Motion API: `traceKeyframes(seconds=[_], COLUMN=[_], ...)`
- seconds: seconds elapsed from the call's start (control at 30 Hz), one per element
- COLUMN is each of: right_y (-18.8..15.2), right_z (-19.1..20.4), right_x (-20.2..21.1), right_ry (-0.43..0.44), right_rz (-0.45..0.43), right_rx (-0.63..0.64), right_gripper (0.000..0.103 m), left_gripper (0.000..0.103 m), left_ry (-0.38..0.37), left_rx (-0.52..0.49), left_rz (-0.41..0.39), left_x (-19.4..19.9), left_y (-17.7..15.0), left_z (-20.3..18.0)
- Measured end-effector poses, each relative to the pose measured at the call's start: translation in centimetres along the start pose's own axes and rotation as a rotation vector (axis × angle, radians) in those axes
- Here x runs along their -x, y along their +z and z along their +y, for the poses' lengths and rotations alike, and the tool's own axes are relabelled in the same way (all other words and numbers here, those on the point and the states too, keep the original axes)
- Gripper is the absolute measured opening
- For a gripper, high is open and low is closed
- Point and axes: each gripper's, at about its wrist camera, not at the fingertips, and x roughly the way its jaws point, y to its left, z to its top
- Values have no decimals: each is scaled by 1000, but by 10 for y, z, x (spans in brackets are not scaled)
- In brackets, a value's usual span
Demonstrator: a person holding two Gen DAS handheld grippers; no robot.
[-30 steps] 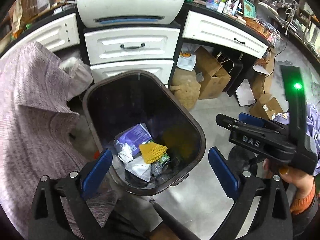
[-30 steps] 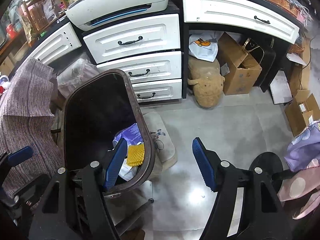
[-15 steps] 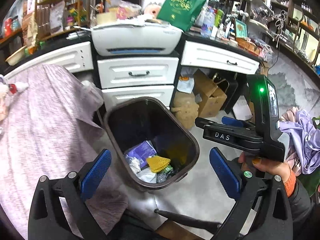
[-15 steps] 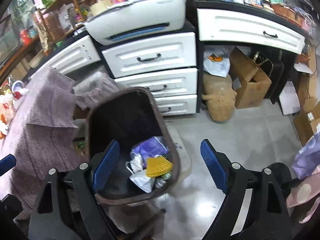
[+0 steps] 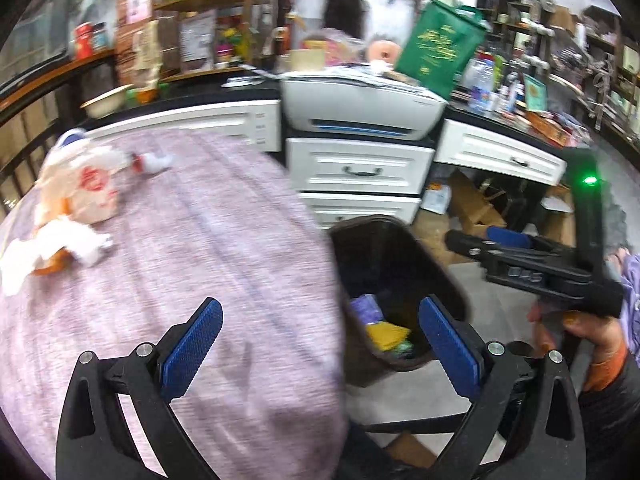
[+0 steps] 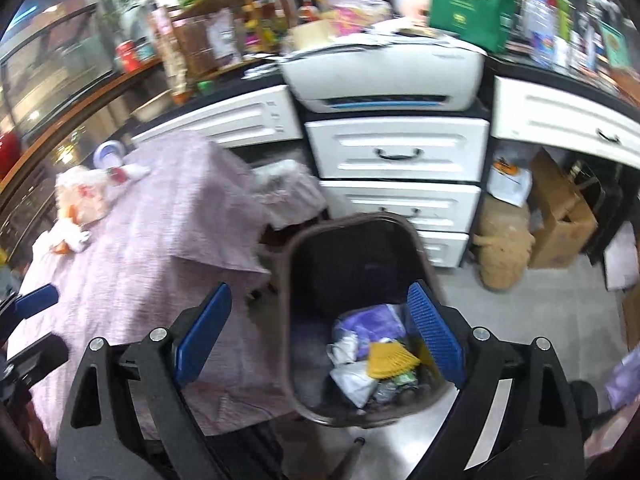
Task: Collect trash
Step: 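Move both open tools back over the table toward the trash pile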
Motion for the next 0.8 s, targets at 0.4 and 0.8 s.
traceKeyframes(seconds=[0.4, 0.8], right_y=[12, 16], right_z=[111, 205], right_x=[-18, -32], right_ry=[203, 320], right_rz=[56, 96], right_rx=[241, 436], right_gripper=[89, 89], left_gripper=[97, 92], left_ry=[208, 243], left_rx=[244, 514], left_rz=[-52, -71], left_x=[45, 50], left_y=[-15, -13], left_z=[136, 255])
